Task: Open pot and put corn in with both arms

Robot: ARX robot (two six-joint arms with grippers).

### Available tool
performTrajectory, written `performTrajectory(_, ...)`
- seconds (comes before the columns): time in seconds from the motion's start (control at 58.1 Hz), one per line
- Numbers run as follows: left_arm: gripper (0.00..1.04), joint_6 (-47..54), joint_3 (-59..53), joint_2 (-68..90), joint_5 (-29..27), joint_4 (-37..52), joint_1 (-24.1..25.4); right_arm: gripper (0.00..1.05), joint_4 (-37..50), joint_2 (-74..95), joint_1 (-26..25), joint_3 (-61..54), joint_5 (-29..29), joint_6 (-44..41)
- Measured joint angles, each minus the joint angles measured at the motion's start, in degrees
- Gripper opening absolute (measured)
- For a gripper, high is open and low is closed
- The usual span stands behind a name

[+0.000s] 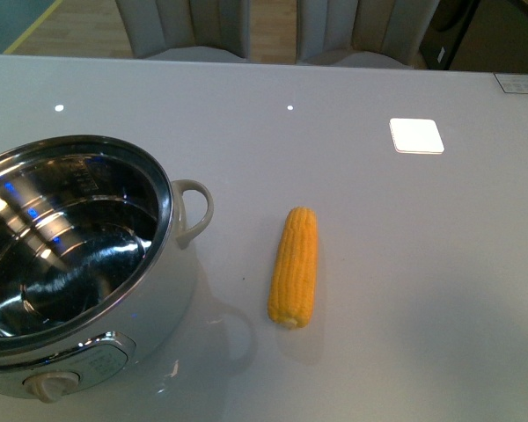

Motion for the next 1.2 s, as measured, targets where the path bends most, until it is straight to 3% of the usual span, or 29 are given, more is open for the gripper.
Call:
performTrajectory(0.207,0.98,0.0,0.0,0.0,0.0,0.0,0.0,0.96,14.2,26.7,4.4,8.5,-1.8,-0.5)
performTrajectory(0.499,0.98,0.0,0.0,0.0,0.0,0.0,0.0,0.96,21.8,44.5,8.2,15.6,-2.6,-1.2)
performTrajectory(0.757,0.98,0.0,0.0,0.0,0.0,0.0,0.0,0.96,21.5,50.9,12.9,19.8,-6.9,-2.9)
performTrajectory(1.205,0.98,0.0,0.0,0.0,0.0,0.0,0.0,0.96,18.3,62.6,18.6,33.0,-7.5,-5.4)
